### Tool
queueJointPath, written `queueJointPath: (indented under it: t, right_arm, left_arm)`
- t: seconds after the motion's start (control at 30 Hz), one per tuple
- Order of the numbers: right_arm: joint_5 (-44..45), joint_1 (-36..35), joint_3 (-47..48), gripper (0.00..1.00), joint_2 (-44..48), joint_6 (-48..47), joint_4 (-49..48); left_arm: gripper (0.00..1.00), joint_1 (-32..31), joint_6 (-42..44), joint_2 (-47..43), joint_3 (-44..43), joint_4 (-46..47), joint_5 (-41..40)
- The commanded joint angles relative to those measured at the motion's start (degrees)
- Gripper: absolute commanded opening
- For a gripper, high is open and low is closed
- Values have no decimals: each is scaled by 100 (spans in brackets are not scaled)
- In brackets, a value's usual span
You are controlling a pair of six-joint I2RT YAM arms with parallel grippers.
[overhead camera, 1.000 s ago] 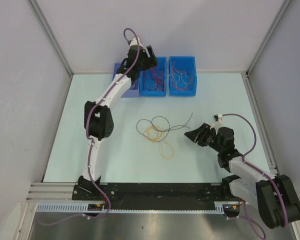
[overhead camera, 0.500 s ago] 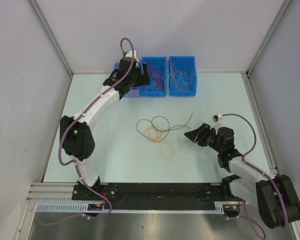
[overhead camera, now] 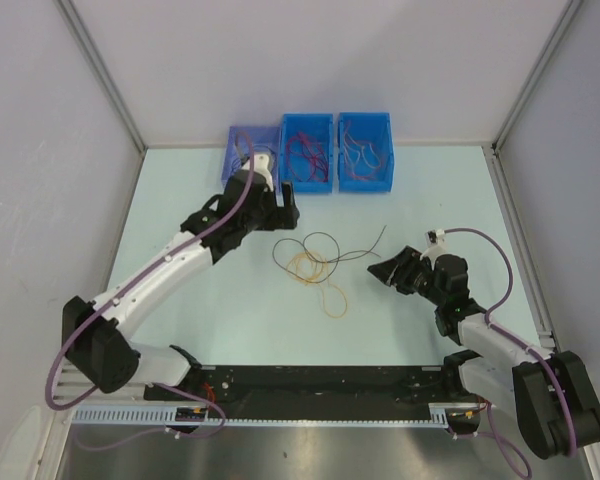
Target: Untangle the cables
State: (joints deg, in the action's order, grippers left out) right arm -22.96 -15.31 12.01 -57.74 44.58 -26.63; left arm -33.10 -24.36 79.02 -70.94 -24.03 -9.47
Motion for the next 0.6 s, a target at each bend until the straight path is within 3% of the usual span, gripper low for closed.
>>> queueJointPath:
  t: [0.0, 0.13, 0.23, 0.4, 0.57]
  right_arm:
    - [29, -33, 117, 63, -36, -46, 0]
    - [46, -121, 161, 64, 60, -168, 61]
    - [457, -568, 442, 66, 236, -510, 552]
    - [1284, -1613, 1276, 68, 219, -1196, 1588]
    - [1742, -1993, 2268, 68, -412, -1645, 2188]
  left_arm:
    - [89, -530, -411, -501, 650, -163, -90]
    - [89, -706, -666, -896, 1195, -59, 209]
    - [89, -733, -798, -1239, 1678, 126, 87]
    - [89, -733, -869, -1627, 2364, 241, -46]
    - [89, -733, -878, -2127, 2900, 66, -28]
